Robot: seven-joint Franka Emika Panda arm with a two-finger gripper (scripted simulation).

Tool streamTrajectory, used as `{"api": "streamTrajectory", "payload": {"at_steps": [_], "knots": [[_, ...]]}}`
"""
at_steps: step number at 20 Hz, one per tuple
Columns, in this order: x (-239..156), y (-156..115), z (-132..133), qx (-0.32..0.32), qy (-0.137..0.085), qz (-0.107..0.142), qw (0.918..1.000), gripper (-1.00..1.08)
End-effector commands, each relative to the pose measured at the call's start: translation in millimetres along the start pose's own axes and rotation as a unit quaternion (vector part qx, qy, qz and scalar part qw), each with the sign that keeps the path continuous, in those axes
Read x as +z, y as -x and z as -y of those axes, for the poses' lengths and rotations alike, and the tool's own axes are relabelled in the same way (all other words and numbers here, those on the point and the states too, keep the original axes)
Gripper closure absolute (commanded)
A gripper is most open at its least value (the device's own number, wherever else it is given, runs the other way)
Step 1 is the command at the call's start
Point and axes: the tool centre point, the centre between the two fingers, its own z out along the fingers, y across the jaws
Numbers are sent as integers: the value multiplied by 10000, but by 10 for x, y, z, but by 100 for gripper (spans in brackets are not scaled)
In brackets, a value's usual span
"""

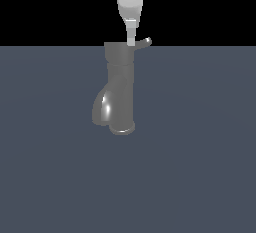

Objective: Turn on the faucet by rotating a designated handle.

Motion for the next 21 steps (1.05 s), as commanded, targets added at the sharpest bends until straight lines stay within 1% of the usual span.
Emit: {"api": "streamTrajectory", "payload": {"at_steps": [1, 21], "knots": [[-1, -100, 168, 75, -104, 4, 9999, 108], [-14, -493, 588, 303, -123, -9, 9995, 108]]}}
